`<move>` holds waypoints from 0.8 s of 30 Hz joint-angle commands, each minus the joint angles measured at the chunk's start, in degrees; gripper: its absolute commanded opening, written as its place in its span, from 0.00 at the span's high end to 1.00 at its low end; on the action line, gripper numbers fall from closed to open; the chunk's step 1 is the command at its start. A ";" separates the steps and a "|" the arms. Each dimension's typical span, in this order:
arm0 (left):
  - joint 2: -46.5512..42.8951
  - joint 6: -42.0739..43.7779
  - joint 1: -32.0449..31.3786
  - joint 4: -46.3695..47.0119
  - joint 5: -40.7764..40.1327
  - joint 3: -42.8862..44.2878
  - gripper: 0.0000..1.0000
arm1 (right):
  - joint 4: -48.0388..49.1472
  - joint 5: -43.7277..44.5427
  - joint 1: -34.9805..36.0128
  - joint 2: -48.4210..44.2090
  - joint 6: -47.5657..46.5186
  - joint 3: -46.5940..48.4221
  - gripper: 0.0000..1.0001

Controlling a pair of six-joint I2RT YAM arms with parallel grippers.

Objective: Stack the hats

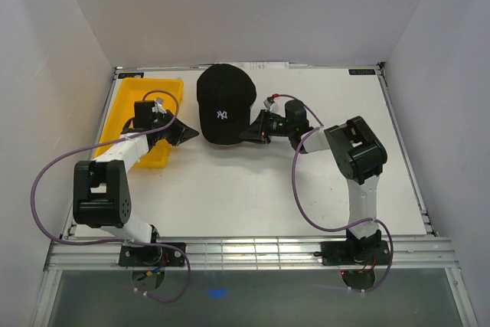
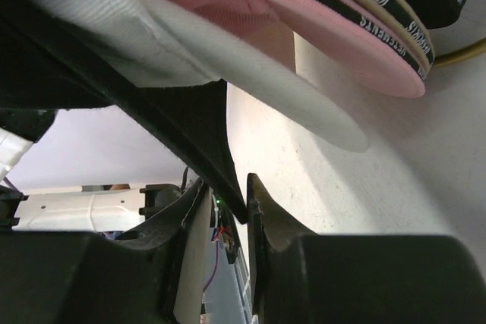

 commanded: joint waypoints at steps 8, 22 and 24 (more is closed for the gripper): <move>-7.12 1.93 0.25 -4.41 -0.81 3.69 1.00 | -17.09 8.86 -0.17 5.32 -5.81 0.11 0.92; -10.81 2.63 0.25 -7.57 0.16 6.50 1.00 | -21.39 12.37 -0.09 7.87 -8.00 0.81 0.92; -11.07 2.72 0.25 -7.92 0.16 6.76 1.00 | -21.75 12.72 -0.09 8.13 -8.18 0.99 0.92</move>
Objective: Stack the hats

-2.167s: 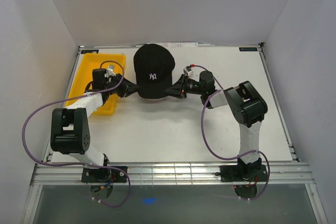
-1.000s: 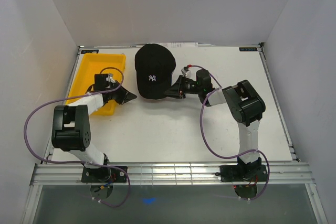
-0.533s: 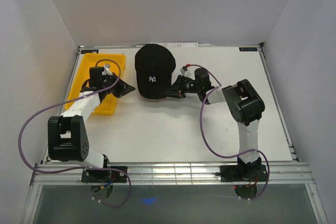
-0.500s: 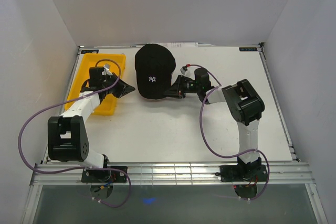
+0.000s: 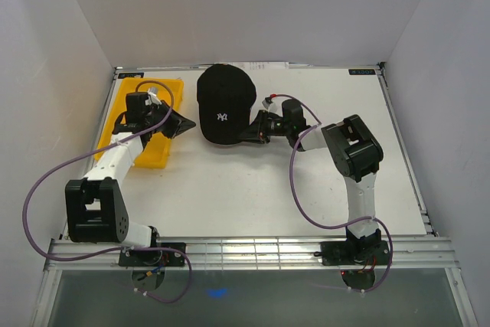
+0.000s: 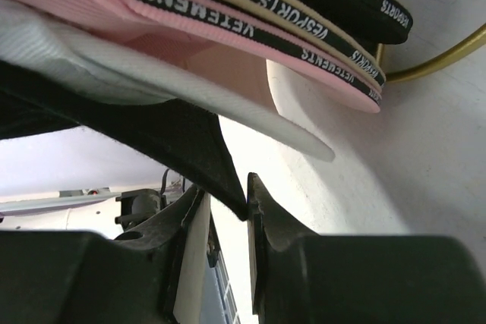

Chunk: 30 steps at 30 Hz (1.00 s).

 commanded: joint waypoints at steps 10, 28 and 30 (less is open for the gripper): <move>-4.65 1.25 0.23 -2.20 0.66 2.87 1.00 | -19.77 13.26 -0.15 3.91 -5.94 -1.39 0.92; -7.38 0.81 0.23 -1.59 2.86 3.40 1.00 | -28.03 14.40 -0.15 -7.77 -10.69 -1.47 0.48; -7.73 0.38 0.23 -1.41 3.39 3.31 1.00 | -29.00 14.93 -0.15 -10.67 -11.04 -2.53 0.47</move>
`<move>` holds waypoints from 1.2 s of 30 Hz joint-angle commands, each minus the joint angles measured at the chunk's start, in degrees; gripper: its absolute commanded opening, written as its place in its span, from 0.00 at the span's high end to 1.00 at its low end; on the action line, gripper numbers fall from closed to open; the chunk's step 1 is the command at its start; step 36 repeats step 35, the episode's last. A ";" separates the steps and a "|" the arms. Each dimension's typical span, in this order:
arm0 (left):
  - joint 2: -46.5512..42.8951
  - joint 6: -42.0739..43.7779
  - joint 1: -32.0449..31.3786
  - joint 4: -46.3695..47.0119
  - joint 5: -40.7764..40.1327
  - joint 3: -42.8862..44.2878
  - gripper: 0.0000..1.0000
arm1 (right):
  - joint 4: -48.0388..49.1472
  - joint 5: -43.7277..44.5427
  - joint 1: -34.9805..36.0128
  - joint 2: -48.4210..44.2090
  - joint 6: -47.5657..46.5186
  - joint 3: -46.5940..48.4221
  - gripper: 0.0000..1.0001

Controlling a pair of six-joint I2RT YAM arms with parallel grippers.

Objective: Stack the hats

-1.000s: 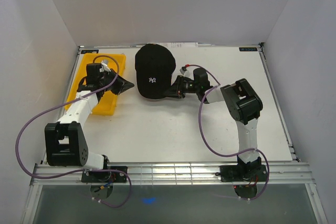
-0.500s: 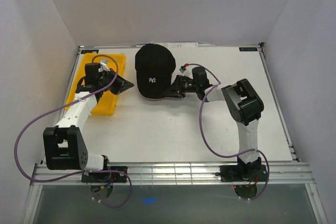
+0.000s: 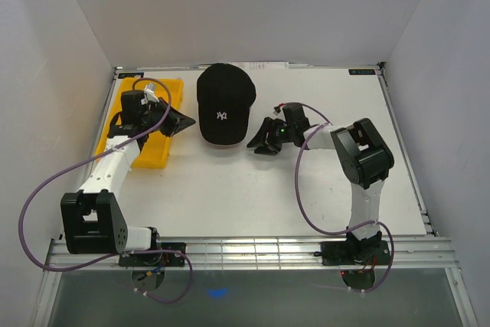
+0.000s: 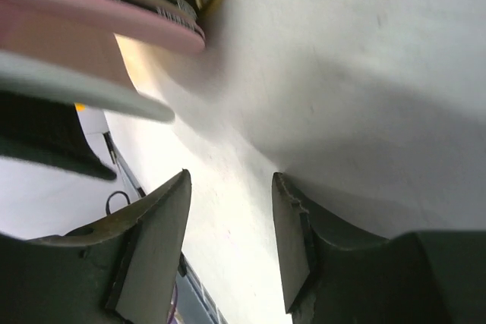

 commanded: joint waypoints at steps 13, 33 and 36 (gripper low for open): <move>-13.72 1.29 -0.03 -0.02 8.51 2.11 0.55 | -18.46 9.64 -0.39 -38.70 -11.01 -14.78 0.33; -24.81 5.43 -4.60 -7.22 12.03 0.18 0.37 | -45.99 26.53 -0.48 -70.37 -19.20 -11.70 0.08; -24.72 5.87 -5.04 -7.84 11.86 0.53 0.37 | -45.99 26.70 -0.48 -69.84 -19.46 -11.61 0.07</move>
